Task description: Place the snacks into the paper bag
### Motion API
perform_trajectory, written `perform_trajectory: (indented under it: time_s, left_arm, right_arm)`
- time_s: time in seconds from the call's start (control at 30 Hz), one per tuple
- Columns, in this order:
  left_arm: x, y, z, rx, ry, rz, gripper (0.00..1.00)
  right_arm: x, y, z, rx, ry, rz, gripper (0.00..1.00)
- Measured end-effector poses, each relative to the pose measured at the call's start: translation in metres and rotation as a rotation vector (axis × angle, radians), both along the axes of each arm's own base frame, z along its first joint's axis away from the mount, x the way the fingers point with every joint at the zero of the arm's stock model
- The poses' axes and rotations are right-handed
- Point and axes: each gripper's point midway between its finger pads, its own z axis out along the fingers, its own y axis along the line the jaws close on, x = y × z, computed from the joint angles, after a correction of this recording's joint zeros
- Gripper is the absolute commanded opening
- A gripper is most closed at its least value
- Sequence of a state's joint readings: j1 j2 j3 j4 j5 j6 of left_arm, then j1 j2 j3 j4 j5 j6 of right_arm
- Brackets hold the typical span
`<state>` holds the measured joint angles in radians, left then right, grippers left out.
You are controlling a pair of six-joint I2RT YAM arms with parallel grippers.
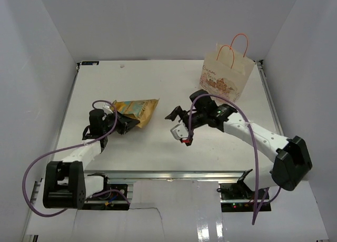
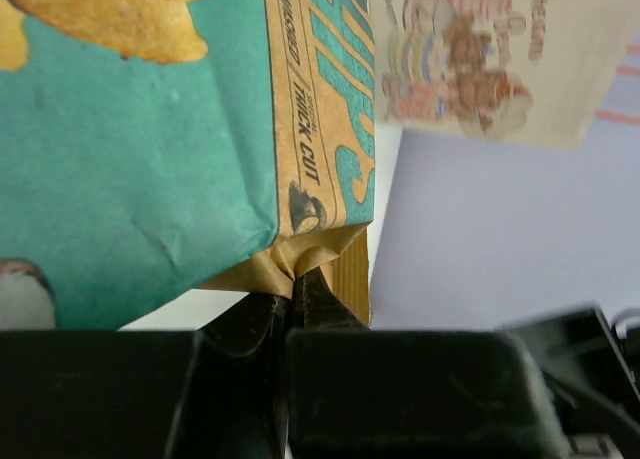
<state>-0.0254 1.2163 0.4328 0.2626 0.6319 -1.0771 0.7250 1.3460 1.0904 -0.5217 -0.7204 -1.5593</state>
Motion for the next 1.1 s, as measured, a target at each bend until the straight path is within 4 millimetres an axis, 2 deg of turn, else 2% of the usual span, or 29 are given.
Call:
perform_trajectory:
  time_s: [0.13, 0.27, 0.43, 0.57, 0.63, 0.67, 0.7, 0.73, 0.77, 0.8, 0.87, 0.93, 1.0, 1.03, 1.1]
  left_arm:
    - [-0.031, -0.012, 0.015, -0.04, -0.008, -0.096, 0.0]
    - [-0.049, -0.017, 0.033, -0.059, -0.045, -0.151, 0.0]
    - [-0.064, -0.023, 0.04, -0.09, -0.033, -0.207, 0.0]
    - [-0.073, -0.026, 0.045, -0.111, -0.028, -0.239, 0.0]
    - [-0.077, -0.028, 0.047, -0.12, -0.027, -0.256, 0.0]
    - [-0.078, -0.029, 0.048, -0.123, -0.027, -0.261, 0.0]
    - [-0.079, -0.029, 0.049, -0.126, -0.024, -0.266, 0.0]
    - [-0.079, -0.03, 0.051, -0.129, -0.021, -0.271, 0.0]
    - [-0.079, -0.031, 0.054, -0.131, -0.025, -0.276, 0.0]
    - [-0.079, -0.032, 0.058, -0.134, -0.031, -0.283, 0.0]
    - [-0.079, -0.033, 0.065, -0.137, -0.046, -0.294, 0.01]
    - [-0.078, -0.034, 0.07, -0.14, -0.055, -0.3, 0.11]
    - [-0.078, -0.034, 0.073, -0.142, -0.059, -0.306, 0.27]
    - [-0.079, -0.035, 0.075, -0.144, -0.061, -0.31, 0.41]
    - [-0.079, -0.036, 0.083, -0.148, -0.064, -0.322, 0.52]
  right_arm:
    - [0.013, 0.038, -0.023, -0.013, -0.016, -0.028, 0.97]
    - [0.018, 0.068, -0.033, 0.009, -0.053, -0.064, 0.97]
    - [0.031, 0.087, -0.037, 0.051, -0.105, -0.153, 0.98]
    - [0.042, 0.091, -0.044, 0.054, -0.104, -0.204, 0.97]
    - [0.043, 0.091, -0.049, 0.045, -0.09, -0.219, 0.91]
    - [0.044, 0.092, -0.052, 0.041, -0.082, -0.224, 0.83]
    - [0.044, 0.092, -0.055, 0.039, -0.073, -0.227, 0.83]
    - [0.044, 0.093, -0.057, 0.036, -0.061, -0.234, 0.71]
    - [0.044, 0.093, -0.058, 0.035, -0.056, -0.236, 0.64]
    - [0.044, 0.094, -0.058, 0.036, -0.045, -0.245, 0.52]
    - [0.045, 0.096, -0.054, 0.045, -0.027, -0.258, 0.44]
    - [0.046, 0.098, -0.051, 0.055, -0.012, -0.269, 0.34]
    - [0.046, 0.099, -0.048, 0.063, 0.004, -0.277, 0.25]
    - [0.045, 0.099, -0.047, 0.065, 0.011, -0.28, 0.22]
    - [0.043, 0.096, -0.047, 0.053, 0.029, -0.288, 0.17]
